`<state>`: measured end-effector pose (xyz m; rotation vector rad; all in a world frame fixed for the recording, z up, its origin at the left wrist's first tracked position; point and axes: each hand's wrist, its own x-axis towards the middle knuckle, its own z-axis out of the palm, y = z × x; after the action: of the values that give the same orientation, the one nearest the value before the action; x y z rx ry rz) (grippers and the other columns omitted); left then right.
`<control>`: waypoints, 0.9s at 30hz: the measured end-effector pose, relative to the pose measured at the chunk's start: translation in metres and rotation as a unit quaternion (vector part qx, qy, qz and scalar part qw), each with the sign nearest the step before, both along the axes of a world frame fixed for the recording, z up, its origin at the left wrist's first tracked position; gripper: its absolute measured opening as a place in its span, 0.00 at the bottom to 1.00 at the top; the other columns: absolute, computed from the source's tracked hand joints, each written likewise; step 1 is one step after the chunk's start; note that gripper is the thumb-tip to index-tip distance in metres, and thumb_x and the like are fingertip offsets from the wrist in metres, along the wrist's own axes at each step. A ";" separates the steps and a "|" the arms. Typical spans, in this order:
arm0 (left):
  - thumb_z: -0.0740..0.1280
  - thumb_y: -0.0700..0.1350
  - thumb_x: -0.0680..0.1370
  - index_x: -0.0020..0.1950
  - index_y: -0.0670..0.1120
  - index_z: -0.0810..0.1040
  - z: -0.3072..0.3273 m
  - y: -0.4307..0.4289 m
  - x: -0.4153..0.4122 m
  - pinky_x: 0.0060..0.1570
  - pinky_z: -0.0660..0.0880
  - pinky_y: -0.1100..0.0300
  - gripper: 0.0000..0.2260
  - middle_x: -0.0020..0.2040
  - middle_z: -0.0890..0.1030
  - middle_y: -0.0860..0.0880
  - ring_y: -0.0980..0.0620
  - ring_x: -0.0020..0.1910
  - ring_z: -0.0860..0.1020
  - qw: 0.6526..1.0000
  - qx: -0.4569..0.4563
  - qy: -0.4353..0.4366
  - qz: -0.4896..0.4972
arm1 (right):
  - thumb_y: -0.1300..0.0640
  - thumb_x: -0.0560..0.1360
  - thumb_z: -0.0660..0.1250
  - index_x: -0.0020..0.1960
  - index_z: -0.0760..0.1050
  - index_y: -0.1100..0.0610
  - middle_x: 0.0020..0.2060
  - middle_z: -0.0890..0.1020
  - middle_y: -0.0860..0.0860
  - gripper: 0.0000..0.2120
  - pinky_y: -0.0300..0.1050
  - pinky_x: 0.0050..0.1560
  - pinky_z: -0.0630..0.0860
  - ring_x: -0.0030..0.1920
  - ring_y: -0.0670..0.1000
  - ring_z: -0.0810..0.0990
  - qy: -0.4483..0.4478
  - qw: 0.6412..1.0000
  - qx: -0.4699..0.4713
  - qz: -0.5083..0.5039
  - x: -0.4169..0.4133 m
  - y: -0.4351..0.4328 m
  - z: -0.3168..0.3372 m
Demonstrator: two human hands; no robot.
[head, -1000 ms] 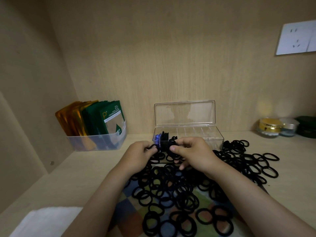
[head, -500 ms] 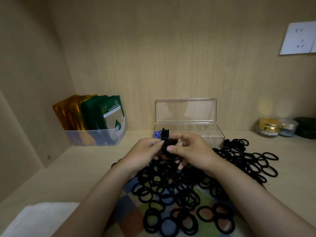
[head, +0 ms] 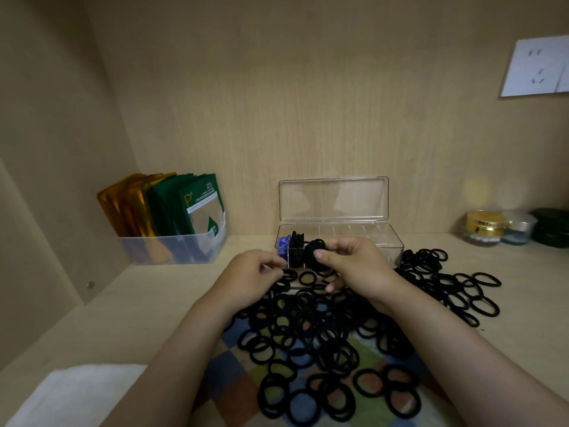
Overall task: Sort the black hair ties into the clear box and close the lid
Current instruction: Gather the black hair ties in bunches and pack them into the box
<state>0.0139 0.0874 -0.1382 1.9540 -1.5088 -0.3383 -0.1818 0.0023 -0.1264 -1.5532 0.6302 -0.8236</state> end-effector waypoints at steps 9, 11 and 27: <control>0.69 0.45 0.78 0.59 0.49 0.84 -0.003 -0.016 -0.005 0.54 0.71 0.63 0.11 0.56 0.82 0.49 0.50 0.57 0.79 0.988 0.077 -0.132 -0.002 | 0.60 0.76 0.72 0.51 0.83 0.56 0.36 0.83 0.48 0.04 0.47 0.33 0.81 0.36 0.57 0.81 0.034 0.999 -0.006 0.014 0.001 -0.003 -0.007; 0.69 0.43 0.78 0.51 0.47 0.85 -0.003 -0.016 -0.006 0.47 0.73 0.62 0.06 0.50 0.82 0.48 0.50 0.50 0.79 0.988 0.067 -0.139 0.011 | 0.60 0.76 0.71 0.51 0.83 0.56 0.33 0.82 0.45 0.04 0.47 0.33 0.81 0.35 0.55 0.80 0.037 0.999 -0.009 0.015 0.001 -0.002 -0.006; 0.70 0.45 0.79 0.54 0.43 0.85 0.011 0.000 -0.037 0.46 0.83 0.61 0.08 0.47 0.87 0.42 0.47 0.46 0.86 0.929 -0.041 0.366 -0.028 | 0.59 0.77 0.71 0.49 0.81 0.60 0.38 0.84 0.54 0.04 0.42 0.25 0.78 0.33 0.52 0.82 0.051 0.997 0.030 0.058 0.000 0.005 0.001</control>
<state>-0.0226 0.0877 -0.1268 1.4637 -1.0560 -0.8977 -0.1818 0.0068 -0.1254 -1.5677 0.6272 -0.6371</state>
